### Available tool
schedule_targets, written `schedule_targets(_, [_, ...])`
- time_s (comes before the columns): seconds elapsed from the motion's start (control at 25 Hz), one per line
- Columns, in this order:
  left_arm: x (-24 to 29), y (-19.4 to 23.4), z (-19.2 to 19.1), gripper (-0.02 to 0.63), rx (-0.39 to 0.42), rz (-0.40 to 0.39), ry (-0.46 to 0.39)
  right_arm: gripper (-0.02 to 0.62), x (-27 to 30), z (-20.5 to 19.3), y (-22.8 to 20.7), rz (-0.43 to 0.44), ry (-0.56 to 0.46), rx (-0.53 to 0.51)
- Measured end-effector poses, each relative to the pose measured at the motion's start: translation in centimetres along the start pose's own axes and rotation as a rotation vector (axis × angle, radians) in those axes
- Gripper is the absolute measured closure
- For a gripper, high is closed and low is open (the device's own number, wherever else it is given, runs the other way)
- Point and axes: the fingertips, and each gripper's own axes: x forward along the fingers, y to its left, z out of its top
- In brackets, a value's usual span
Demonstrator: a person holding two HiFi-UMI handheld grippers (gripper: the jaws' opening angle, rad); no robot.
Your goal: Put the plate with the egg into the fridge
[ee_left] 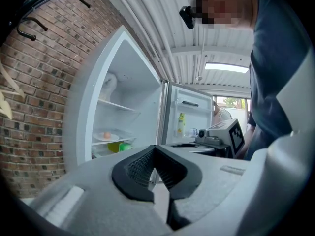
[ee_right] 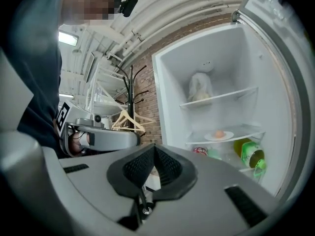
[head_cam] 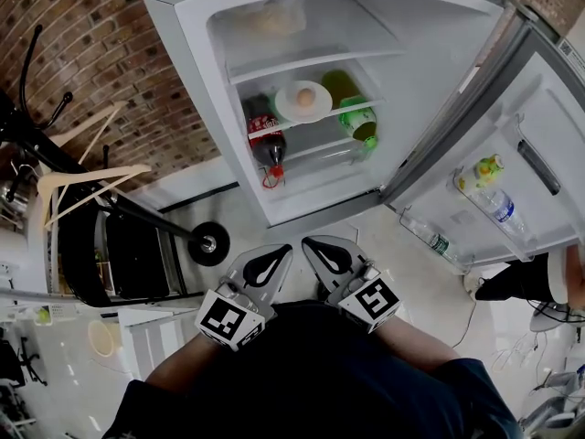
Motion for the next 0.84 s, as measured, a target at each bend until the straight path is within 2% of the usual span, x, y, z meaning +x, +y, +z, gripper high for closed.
schedule_targets(0.84, [0.21, -0.28, 0.28, 0.614, -0.002, 0.001, -0.006, 0.586, -0.08, 0.12, -0.08, 0.013, 0.006, 0.041])
